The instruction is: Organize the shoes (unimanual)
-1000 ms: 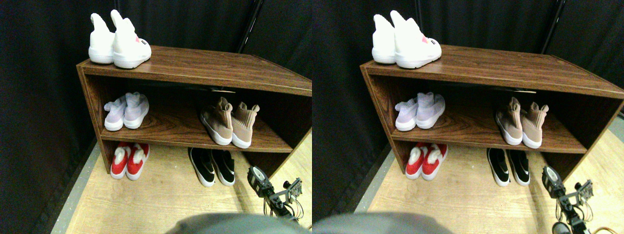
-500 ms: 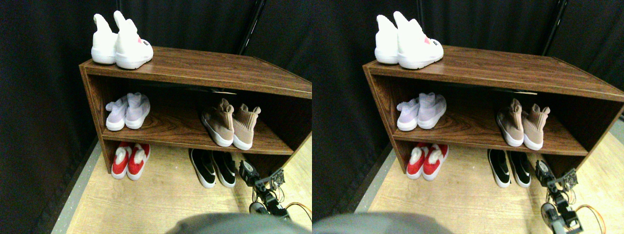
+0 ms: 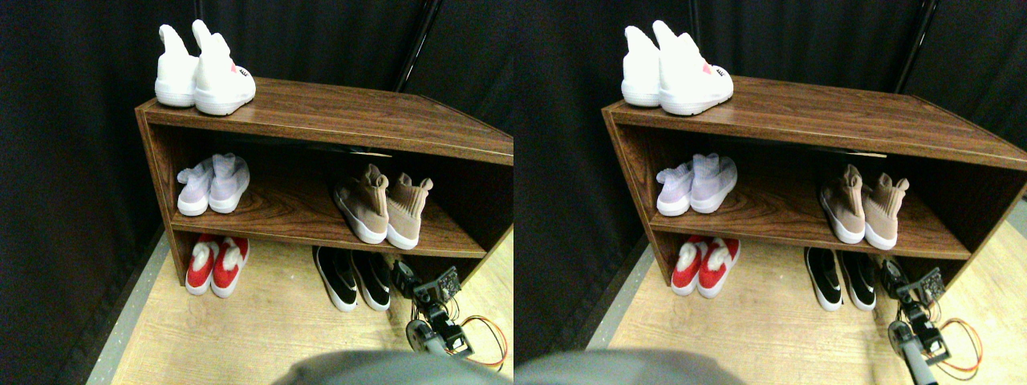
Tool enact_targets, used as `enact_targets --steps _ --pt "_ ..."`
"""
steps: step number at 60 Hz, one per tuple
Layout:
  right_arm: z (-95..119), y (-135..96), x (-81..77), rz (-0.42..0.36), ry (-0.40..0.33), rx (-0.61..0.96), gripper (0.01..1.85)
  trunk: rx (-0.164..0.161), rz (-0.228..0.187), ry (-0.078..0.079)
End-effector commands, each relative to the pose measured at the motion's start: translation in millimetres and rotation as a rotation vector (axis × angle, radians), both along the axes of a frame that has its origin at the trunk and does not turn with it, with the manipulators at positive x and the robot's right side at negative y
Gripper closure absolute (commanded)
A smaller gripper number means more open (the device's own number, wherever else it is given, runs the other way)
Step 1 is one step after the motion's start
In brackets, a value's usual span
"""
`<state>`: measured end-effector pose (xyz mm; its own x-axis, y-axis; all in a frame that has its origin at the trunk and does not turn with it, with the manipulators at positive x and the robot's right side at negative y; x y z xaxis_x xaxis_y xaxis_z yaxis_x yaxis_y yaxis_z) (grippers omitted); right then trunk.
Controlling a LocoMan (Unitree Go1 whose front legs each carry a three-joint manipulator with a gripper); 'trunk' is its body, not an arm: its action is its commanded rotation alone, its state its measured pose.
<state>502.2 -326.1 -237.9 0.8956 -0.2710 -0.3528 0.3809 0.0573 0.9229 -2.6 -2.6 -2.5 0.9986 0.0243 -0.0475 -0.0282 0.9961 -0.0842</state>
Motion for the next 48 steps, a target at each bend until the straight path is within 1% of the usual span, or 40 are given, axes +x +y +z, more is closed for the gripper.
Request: enact_targets --steps 1,5,8,11,16,18,23,24,27,30,35,39,40,48 --pt "3 2 4.8 0.014 -0.036 -0.012 1.8 -0.014 0.017 0.01" --pt "1 6 6.5 0.019 -0.04 -0.008 1.8 -0.017 0.021 0.012" --pt "2 11 5.9 0.006 -0.03 -0.007 1.8 -0.019 0.023 0.014" --pt "1 14 6.8 0.009 -0.027 -0.01 1.8 -0.021 0.024 0.014" --pt "1 20 8.3 0.025 0.0 0.005 1.8 -0.025 0.028 0.015" --pt "1 22 8.3 0.019 0.006 0.02 1.8 -0.028 0.03 0.016" --pt "2 28 8.3 0.038 0.019 0.012 1.8 -0.033 0.035 0.017" --pt "1 29 8.7 0.05 0.017 0.014 1.8 -0.033 0.035 0.017" --pt "-1 31 9.8 0.054 0.011 0.037 1.8 -0.035 0.036 0.018" --pt "-3 33 11.2 0.084 0.012 0.047 1.8 -0.037 0.038 0.02" --pt "-3 38 10.1 0.078 0.02 0.052 1.8 -0.037 0.038 0.02" --pt "-5 40 10.2 0.093 0.034 0.03 1.8 -0.04 0.041 0.02" --pt "-4 42 9.1 0.101 0.049 0.025 1.8 -0.04 0.041 0.02" --pt "-7 46 9.5 0.104 0.058 0.041 1.8 -0.04 0.041 0.02"
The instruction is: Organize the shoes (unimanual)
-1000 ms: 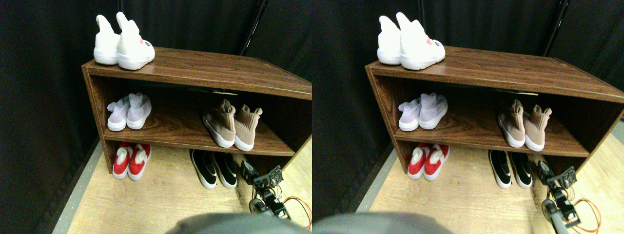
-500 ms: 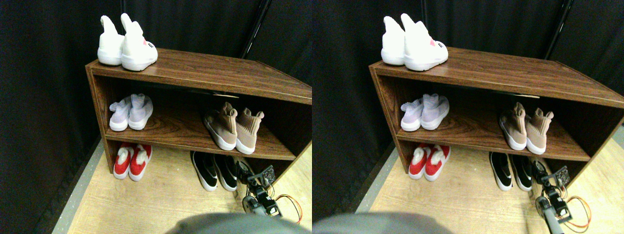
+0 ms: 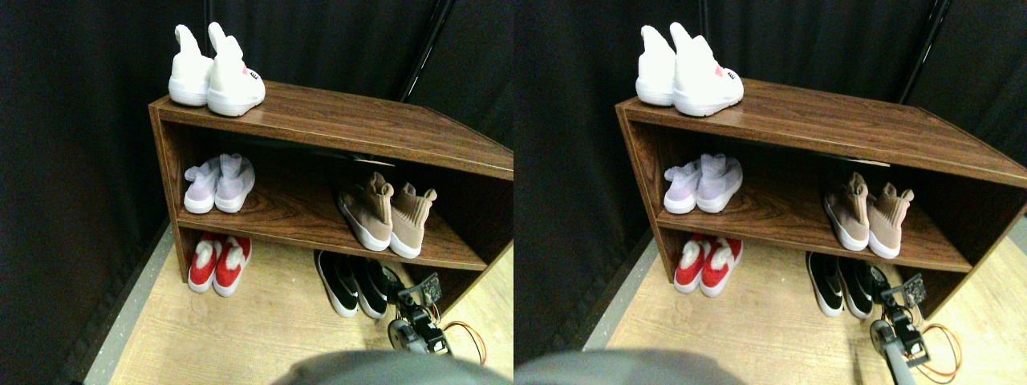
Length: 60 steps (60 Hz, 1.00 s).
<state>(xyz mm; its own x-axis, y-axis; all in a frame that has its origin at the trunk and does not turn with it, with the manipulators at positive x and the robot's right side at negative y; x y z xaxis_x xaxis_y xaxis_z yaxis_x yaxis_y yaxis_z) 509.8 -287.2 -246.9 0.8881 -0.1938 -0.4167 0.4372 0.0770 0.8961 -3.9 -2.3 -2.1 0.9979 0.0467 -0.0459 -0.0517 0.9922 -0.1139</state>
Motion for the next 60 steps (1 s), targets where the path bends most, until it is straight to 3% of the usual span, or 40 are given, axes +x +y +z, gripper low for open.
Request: enact_targets --steps 1,14,41,49,53,60 --pt "2 8 1.9 0.017 -0.003 0.032 1.8 -0.011 0.017 0.023" --pt "2 14 -1.9 0.038 -0.026 0.085 1.8 -0.01 0.016 0.025" --pt "7 6 -7.5 0.047 -0.056 0.009 1.8 0.001 0.009 0.016" --pt "19 -3 -11.7 0.019 -0.077 -0.03 1.8 0.005 0.001 0.005" --pt "28 -8 -16.2 0.022 -0.14 -0.039 1.8 0.011 -0.006 -0.004" --pt "44 -15 -27.6 0.048 -0.18 -0.08 1.8 0.019 -0.018 -0.021"
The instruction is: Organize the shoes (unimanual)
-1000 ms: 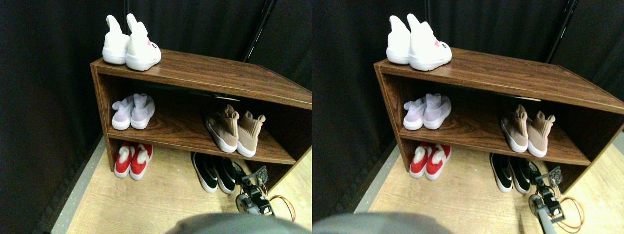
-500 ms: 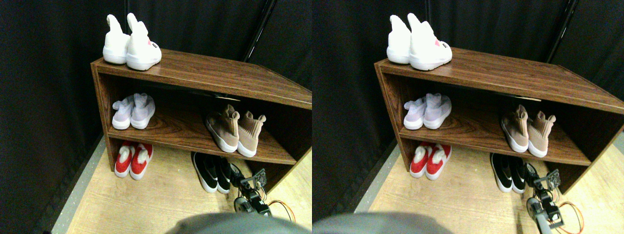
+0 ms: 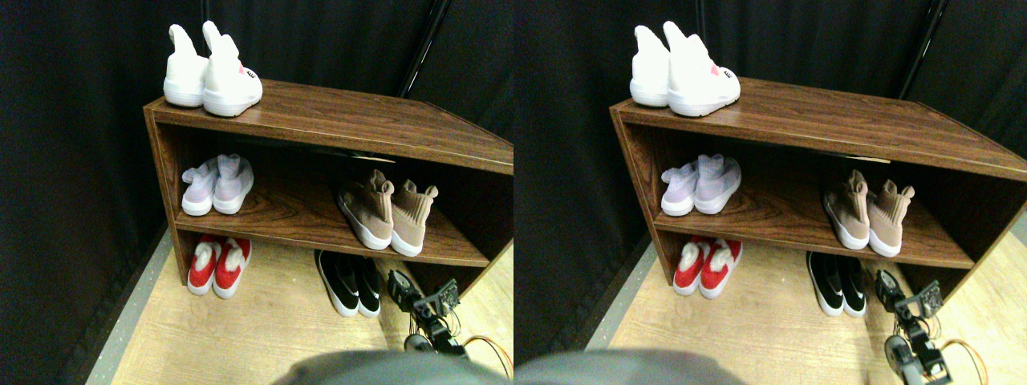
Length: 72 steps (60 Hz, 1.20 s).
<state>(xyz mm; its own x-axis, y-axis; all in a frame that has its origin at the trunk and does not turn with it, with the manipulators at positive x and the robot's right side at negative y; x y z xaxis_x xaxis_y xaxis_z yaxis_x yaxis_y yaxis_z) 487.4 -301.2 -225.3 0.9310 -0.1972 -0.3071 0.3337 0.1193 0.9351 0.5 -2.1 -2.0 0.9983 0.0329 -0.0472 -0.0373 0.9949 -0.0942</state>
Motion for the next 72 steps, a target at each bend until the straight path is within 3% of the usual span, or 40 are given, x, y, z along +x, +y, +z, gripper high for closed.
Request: enact_targets --steps 1,9,24,42,59,72 --pt "24 -2 -6.3 0.038 -0.072 -0.041 1.8 0.0 -0.004 -0.023" --pt "42 -3 -25.4 0.114 -0.124 -0.124 1.8 0.007 -0.012 -0.039" --pt "65 3 -64.6 0.126 -0.204 -0.136 1.8 0.013 -0.03 -0.067" --pt "94 18 -109.8 0.227 -0.33 -0.131 1.8 0.018 -0.049 -0.106" --pt "121 35 -130.5 0.326 -0.396 -0.143 1.8 0.018 -0.057 -0.123" --pt "123 46 -126.3 0.337 -0.425 -0.163 1.8 0.014 -0.051 -0.121"
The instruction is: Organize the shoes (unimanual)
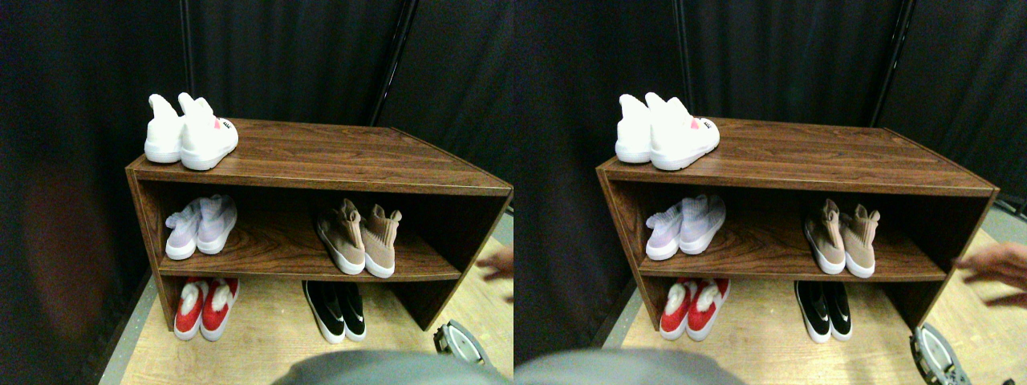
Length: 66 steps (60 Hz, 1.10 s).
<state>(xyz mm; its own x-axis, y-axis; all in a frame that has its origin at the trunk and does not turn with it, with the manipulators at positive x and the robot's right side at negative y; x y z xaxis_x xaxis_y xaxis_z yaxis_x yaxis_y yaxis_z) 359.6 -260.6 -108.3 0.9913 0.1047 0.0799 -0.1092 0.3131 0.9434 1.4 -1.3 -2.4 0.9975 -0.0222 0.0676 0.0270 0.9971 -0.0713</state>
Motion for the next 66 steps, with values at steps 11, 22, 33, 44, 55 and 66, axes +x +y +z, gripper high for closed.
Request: enact_targets --steps 11,22,33,44,55,66 --pt "5 8 6.0 0.033 -0.021 0.024 1.8 -0.014 0.005 -0.002" --pt "5 8 10.9 0.042 -0.025 0.004 1.8 -0.015 0.007 0.002" --pt "4 10 16.3 0.066 -0.018 0.015 1.8 -0.012 0.008 0.013" --pt "3 11 19.2 0.07 -0.008 0.033 1.8 -0.01 0.004 0.022" --pt "3 11 16.8 0.068 -0.013 0.043 1.8 -0.008 0.002 0.026" --pt "7 12 4.2 0.021 -0.028 0.02 1.8 -0.003 -0.015 0.029"
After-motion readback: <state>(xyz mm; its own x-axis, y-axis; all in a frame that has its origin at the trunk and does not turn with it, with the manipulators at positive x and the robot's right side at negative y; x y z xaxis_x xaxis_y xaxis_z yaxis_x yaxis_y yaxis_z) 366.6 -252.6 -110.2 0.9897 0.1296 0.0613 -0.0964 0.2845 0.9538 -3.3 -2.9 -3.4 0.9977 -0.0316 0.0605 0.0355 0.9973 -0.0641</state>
